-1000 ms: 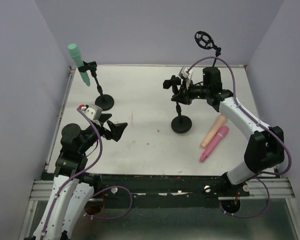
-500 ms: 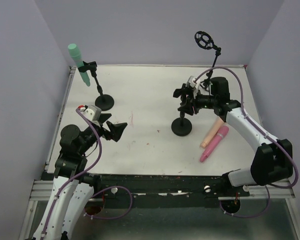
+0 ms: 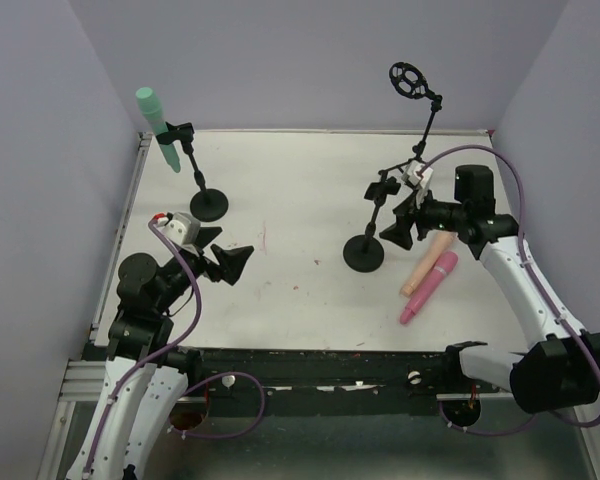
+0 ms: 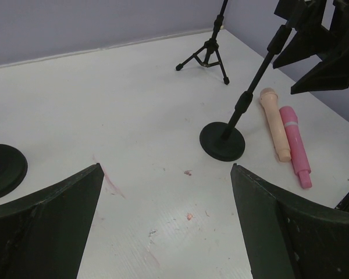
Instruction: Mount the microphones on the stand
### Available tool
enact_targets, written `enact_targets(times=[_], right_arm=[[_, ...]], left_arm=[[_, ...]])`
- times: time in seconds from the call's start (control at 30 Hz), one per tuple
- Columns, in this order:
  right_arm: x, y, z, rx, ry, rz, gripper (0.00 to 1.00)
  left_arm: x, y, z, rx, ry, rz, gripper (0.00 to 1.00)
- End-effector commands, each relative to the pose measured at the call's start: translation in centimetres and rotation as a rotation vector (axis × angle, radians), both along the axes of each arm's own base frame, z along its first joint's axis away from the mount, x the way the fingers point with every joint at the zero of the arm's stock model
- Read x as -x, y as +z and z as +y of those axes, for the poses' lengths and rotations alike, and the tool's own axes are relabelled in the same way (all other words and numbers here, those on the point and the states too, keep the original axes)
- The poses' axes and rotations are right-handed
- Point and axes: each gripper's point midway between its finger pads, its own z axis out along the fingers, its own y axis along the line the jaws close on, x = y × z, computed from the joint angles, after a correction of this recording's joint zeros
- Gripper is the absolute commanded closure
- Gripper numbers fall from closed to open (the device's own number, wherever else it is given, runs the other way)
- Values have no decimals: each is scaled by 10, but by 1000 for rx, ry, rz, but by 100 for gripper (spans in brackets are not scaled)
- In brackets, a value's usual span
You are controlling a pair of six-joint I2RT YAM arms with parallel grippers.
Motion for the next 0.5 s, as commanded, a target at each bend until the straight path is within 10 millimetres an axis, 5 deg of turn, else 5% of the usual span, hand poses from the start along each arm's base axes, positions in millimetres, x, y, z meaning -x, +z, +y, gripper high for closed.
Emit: enact_targets(times=[0.0, 0.3, 0.47], right_arm=[[20, -15, -18, 53, -41, 64, 18], [19, -15, -65, 158, -239, 104, 9], [18, -40, -101, 241, -459, 245, 9]], left_arm=[[4, 5, -1, 8, -17, -25, 1], [7, 7, -2, 15, -23, -35, 1], [9, 9, -2, 17, -26, -39, 1]])
